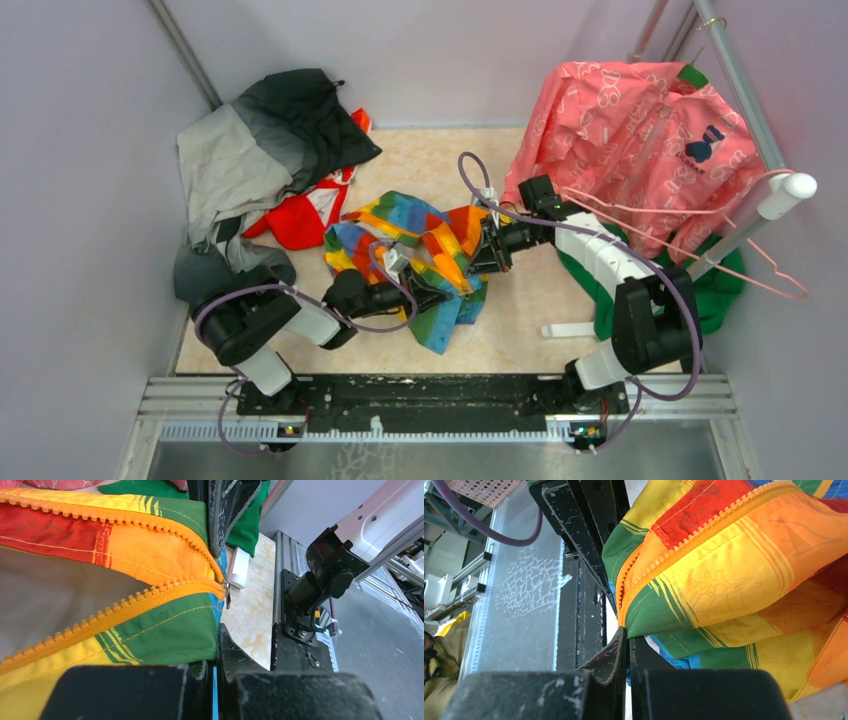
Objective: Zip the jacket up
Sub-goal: Insert the zipper into the jacket.
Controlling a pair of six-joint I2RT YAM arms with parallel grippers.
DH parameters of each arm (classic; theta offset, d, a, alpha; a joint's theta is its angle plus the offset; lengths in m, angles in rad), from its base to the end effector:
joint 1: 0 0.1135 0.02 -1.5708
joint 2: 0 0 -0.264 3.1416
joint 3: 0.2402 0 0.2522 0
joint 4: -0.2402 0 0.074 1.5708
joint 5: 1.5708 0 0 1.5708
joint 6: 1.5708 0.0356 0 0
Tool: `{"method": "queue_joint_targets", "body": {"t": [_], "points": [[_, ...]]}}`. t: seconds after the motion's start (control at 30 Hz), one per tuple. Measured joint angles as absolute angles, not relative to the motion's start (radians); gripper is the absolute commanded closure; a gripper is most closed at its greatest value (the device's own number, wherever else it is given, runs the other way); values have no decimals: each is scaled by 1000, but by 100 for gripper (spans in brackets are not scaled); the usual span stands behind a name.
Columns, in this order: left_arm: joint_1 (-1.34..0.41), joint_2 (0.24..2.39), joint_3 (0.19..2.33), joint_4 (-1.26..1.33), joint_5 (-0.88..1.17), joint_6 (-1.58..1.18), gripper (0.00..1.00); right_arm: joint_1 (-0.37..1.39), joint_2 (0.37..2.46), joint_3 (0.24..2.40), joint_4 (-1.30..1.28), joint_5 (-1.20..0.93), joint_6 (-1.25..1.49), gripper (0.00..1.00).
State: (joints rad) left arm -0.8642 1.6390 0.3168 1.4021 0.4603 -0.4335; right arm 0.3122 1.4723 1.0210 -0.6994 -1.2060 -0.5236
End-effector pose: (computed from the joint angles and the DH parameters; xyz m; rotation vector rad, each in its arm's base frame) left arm 0.1581 -0.2095 0.1627 0.7450 1.4889 -1.3576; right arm 0.2524 0.1164 0.2442 -1.1972 1.8941 1.4681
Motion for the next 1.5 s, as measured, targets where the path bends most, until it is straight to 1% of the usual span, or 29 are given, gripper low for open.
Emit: {"method": "queue_joint_targets", "body": {"t": [1.5], "points": [[-888,1630,311,1388,403,-457,100,313,1472,1021,-693,-1206,-514,100]]}}
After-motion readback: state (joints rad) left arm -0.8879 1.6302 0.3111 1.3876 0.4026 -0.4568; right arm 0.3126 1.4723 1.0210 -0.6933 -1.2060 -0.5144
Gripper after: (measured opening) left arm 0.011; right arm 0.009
